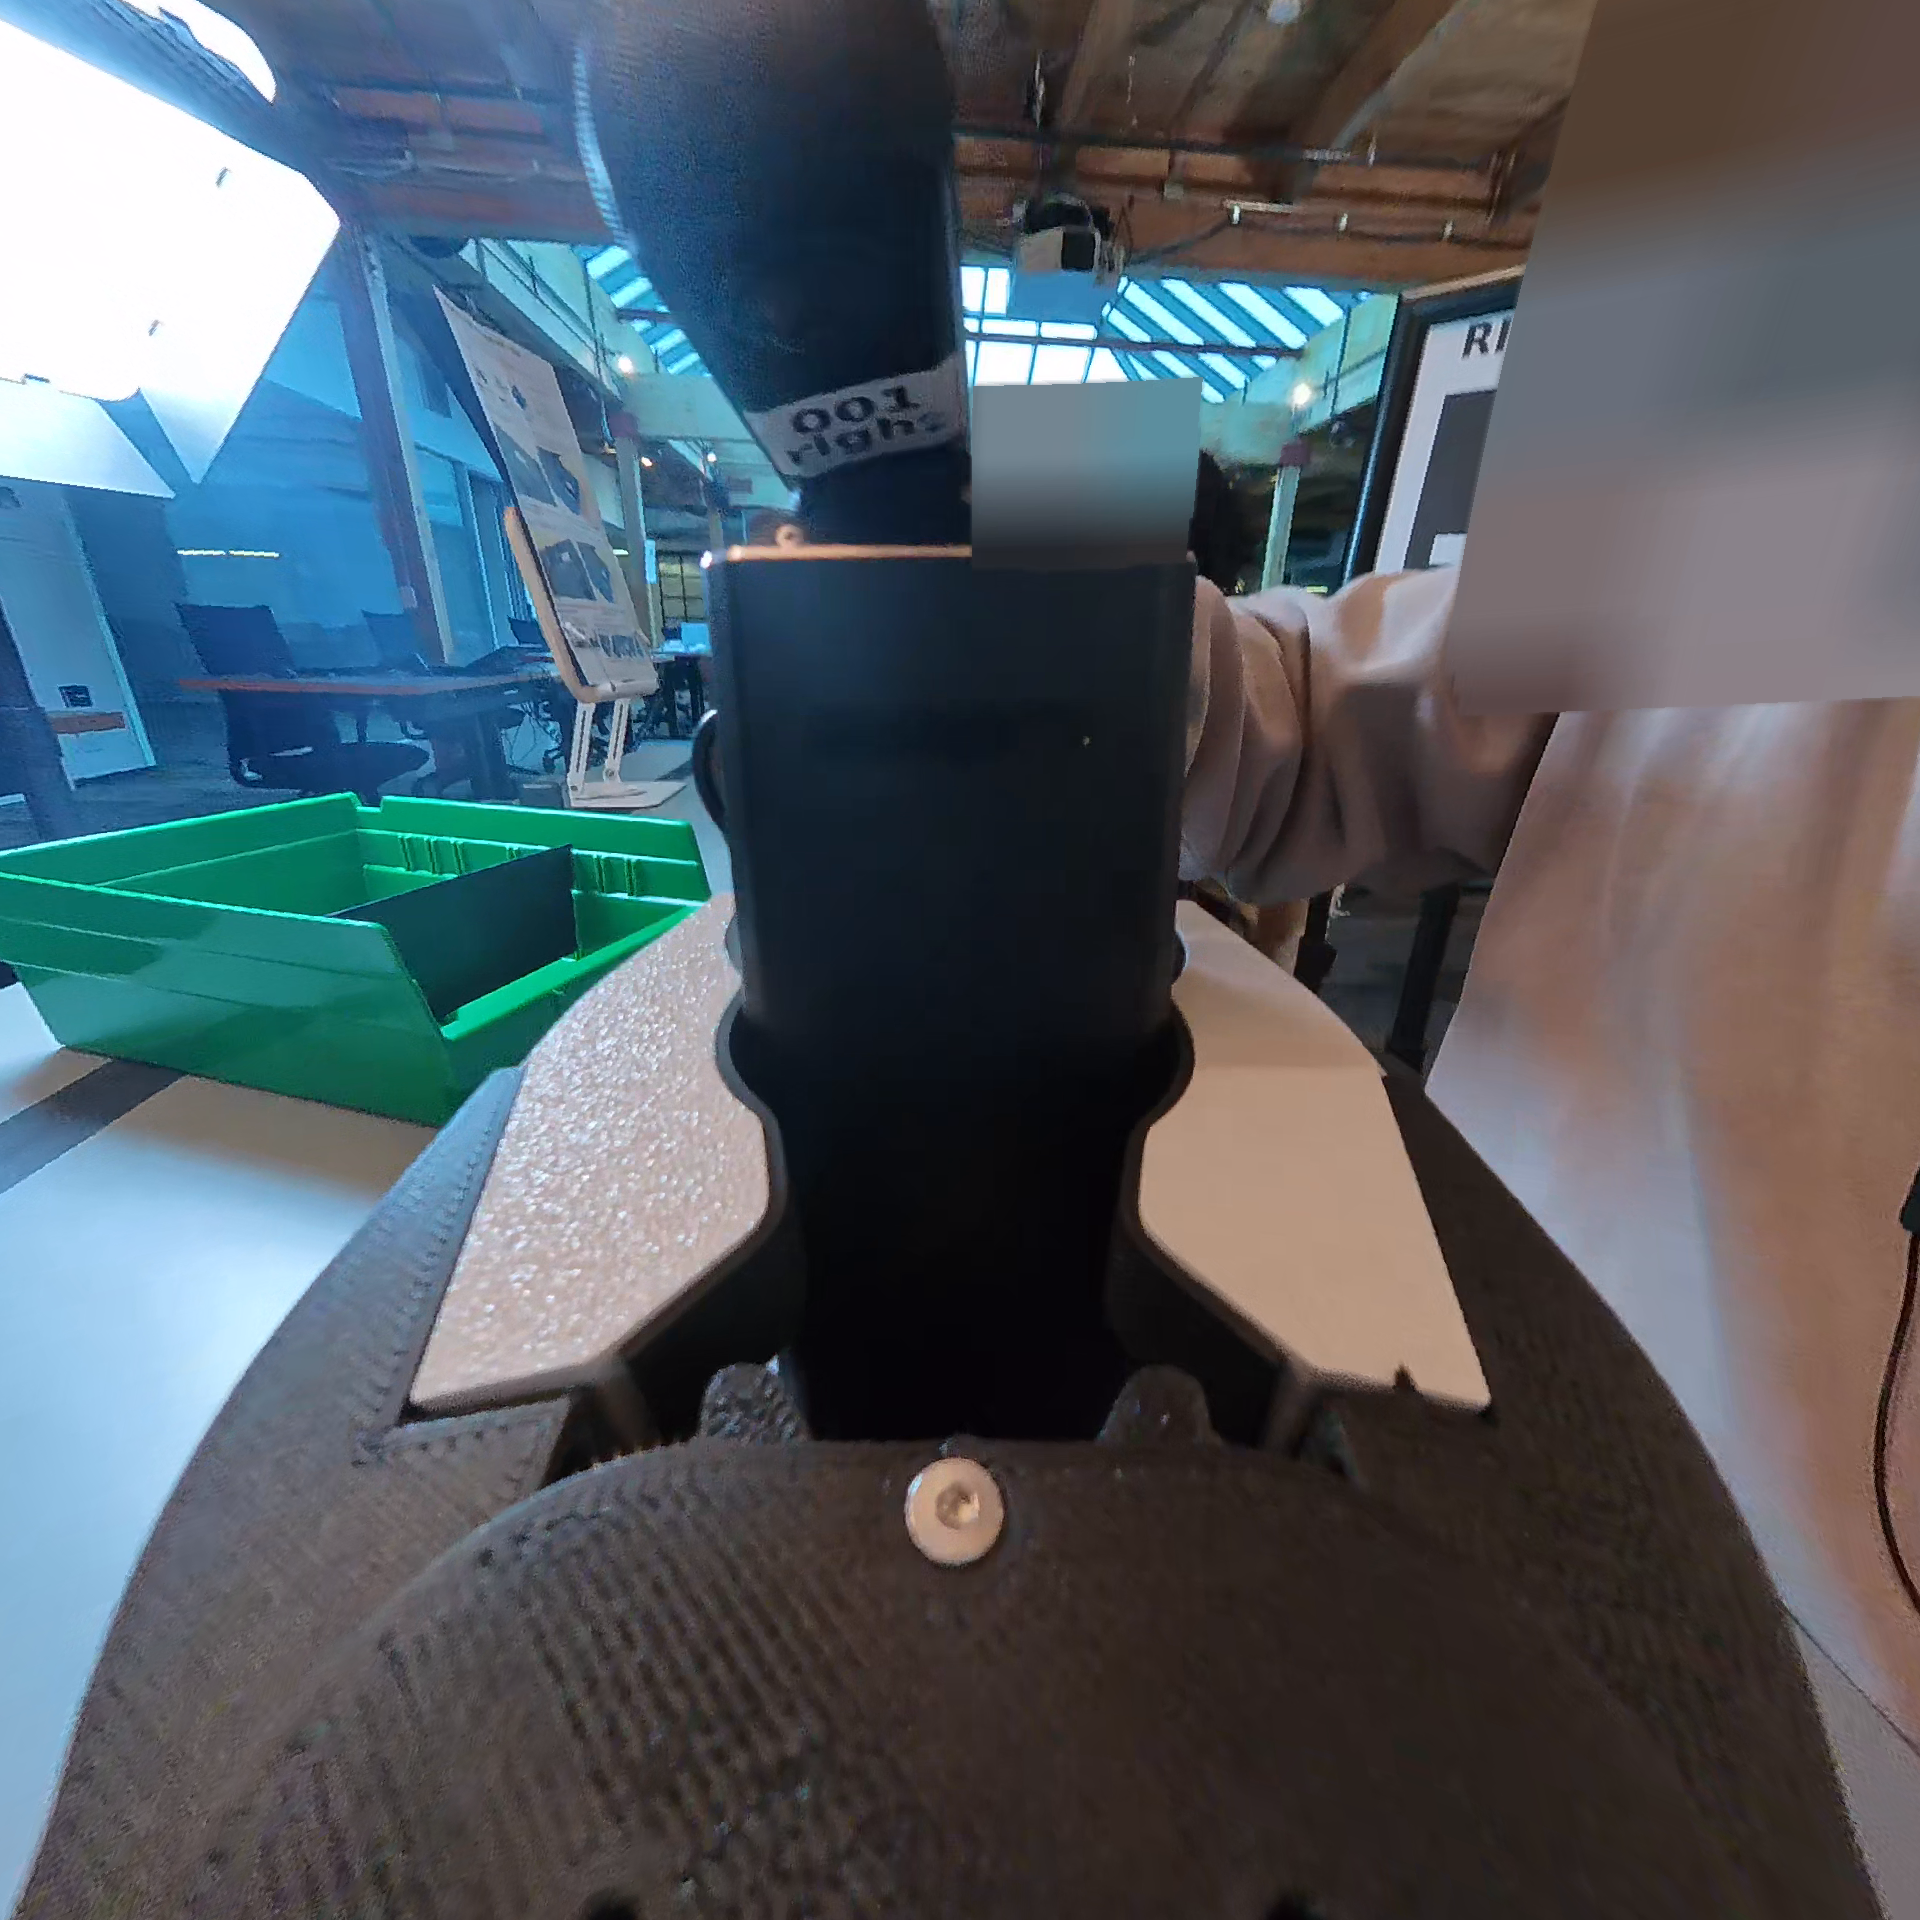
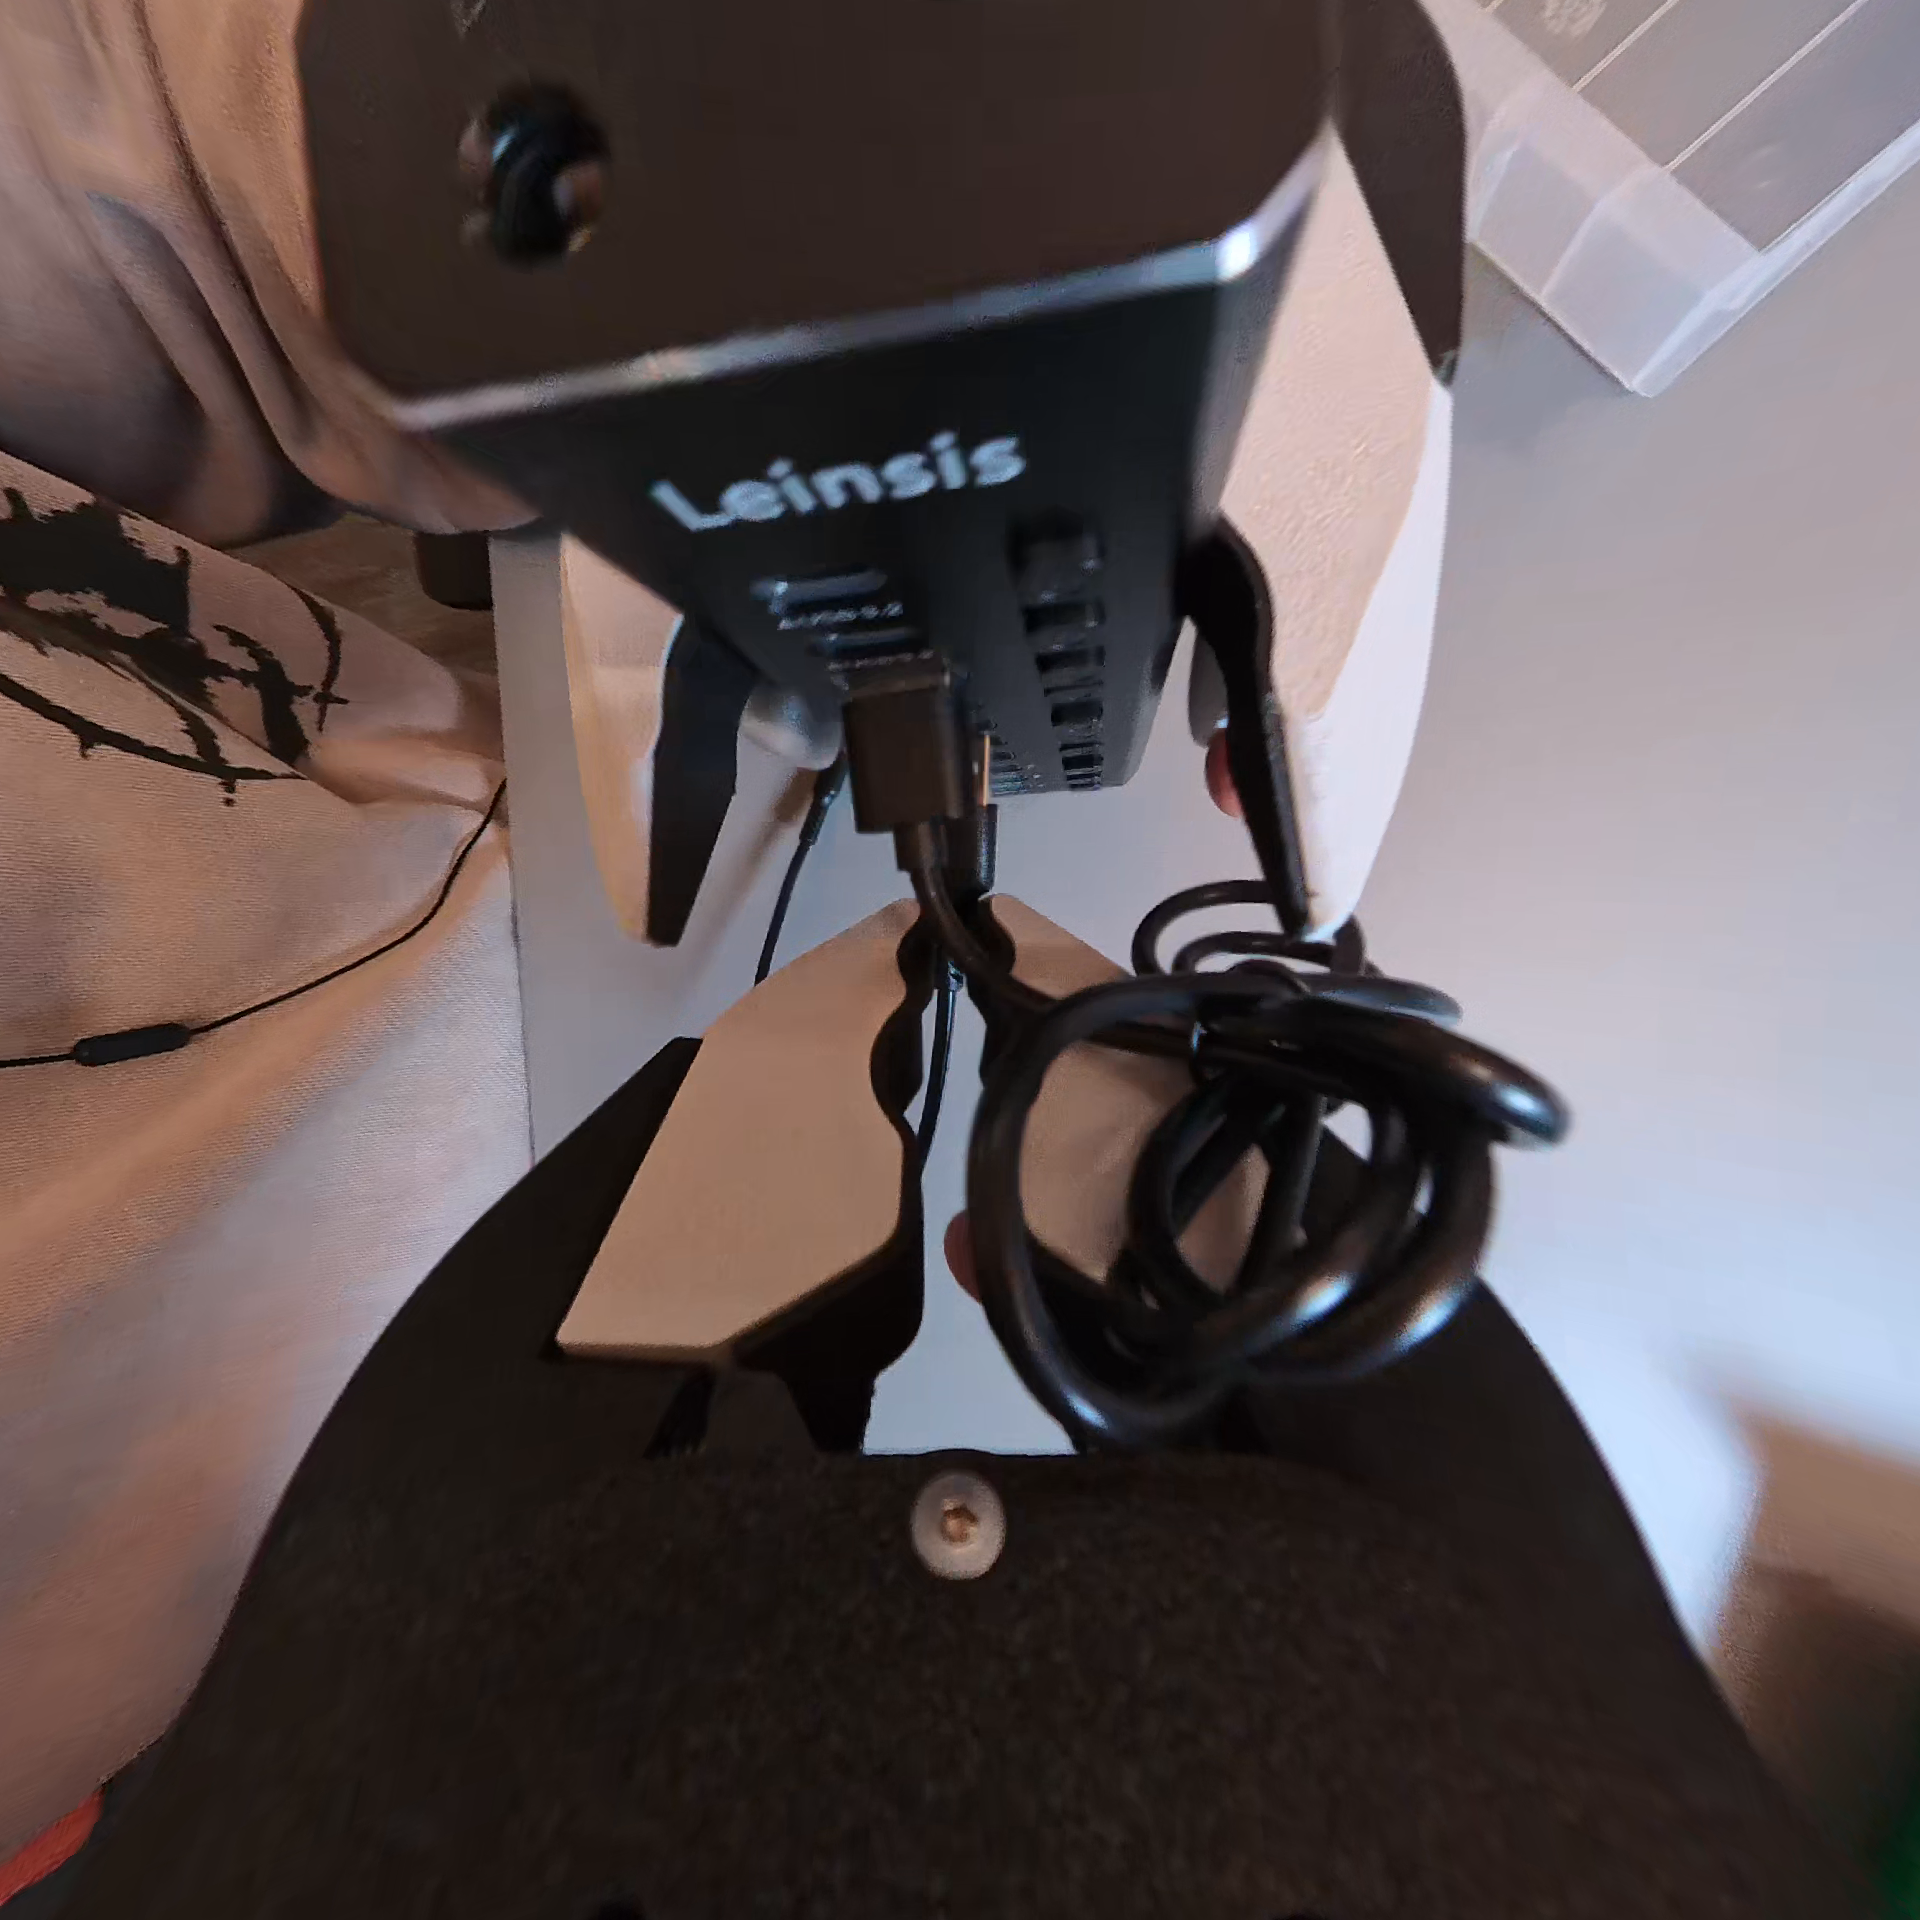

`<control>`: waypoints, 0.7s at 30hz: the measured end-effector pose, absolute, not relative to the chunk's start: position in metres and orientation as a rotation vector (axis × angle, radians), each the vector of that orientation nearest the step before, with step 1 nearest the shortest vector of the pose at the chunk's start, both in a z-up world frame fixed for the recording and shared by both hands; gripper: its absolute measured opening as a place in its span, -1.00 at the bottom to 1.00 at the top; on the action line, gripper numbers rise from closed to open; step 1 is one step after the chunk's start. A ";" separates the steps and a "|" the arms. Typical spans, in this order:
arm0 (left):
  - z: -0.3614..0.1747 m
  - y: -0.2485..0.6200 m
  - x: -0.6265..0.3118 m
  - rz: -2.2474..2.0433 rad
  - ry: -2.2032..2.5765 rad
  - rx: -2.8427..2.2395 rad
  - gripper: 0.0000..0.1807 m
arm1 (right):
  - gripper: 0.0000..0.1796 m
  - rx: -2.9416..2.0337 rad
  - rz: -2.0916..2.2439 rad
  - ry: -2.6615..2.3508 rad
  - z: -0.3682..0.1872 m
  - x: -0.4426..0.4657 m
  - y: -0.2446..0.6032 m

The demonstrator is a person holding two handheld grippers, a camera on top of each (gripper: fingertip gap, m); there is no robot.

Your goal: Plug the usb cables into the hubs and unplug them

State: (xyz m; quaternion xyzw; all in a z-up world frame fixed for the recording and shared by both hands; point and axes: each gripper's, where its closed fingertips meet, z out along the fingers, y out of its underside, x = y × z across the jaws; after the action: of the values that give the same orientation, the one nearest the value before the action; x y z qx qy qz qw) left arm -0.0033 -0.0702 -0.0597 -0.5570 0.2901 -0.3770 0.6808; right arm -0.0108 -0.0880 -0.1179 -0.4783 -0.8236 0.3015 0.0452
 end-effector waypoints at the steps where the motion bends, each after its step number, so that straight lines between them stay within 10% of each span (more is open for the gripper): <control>1: -0.062 -0.070 -0.001 -0.839 0.665 -1.260 -0.20 | -0.93 -1.471 0.937 -2.521 -0.118 -0.010 -0.088; 21: -0.061 -0.069 0.002 -0.858 0.655 -1.274 -0.20 | -0.93 -1.385 1.289 -2.352 -0.114 -0.018 -0.092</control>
State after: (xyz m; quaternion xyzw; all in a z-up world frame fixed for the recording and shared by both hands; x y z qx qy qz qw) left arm 0.0019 -0.0693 -0.0607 -0.5657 0.2907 -0.3808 0.6712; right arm -0.0182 -0.0921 -0.1136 -0.4581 -0.7776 0.4263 0.0614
